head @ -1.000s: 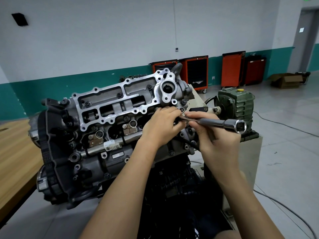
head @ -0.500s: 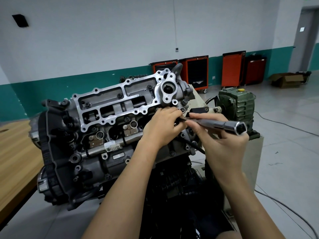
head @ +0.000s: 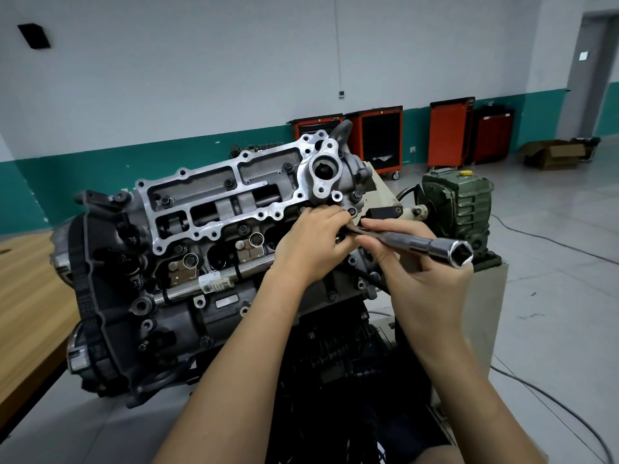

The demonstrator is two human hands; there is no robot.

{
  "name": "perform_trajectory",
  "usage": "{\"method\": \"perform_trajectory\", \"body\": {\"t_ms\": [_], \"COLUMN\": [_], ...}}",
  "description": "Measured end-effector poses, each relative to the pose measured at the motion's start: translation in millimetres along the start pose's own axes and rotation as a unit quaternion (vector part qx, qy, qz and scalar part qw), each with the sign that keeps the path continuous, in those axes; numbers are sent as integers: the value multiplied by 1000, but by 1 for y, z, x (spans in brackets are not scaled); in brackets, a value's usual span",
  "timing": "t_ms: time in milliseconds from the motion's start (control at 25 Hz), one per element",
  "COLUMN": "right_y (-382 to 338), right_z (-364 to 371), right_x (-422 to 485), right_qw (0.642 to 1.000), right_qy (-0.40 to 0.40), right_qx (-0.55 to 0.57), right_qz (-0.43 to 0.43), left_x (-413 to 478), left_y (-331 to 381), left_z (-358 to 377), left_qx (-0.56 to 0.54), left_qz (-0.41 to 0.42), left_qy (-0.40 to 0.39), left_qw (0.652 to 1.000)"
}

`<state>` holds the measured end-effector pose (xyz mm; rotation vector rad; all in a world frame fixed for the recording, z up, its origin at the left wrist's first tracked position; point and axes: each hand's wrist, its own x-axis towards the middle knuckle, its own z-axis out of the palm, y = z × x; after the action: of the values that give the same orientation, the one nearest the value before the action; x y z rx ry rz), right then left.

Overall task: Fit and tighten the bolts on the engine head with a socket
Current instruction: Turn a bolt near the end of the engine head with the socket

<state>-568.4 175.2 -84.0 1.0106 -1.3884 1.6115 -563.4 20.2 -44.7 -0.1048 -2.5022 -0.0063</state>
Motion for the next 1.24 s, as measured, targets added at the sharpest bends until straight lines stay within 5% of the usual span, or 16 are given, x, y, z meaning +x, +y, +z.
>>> {"method": "perform_trajectory", "body": {"t_ms": [200,720,1240], "right_y": [3,6,2], "right_z": [2,-2,0], "right_x": [0,4,0], "right_qw": [996,999,999], "right_qy": [-24,22,-23], "right_qx": [-62,-30,-27], "right_qz": [-56,-38,-19], "left_x": [1,0,1], "left_y": [1,2,0], "left_z": [0,1,1], "left_qx": [9,6,4], "left_qz": [-5,-4,-5], "left_qy": [1,6,5], "left_qw": [1000,1000,1000]}}
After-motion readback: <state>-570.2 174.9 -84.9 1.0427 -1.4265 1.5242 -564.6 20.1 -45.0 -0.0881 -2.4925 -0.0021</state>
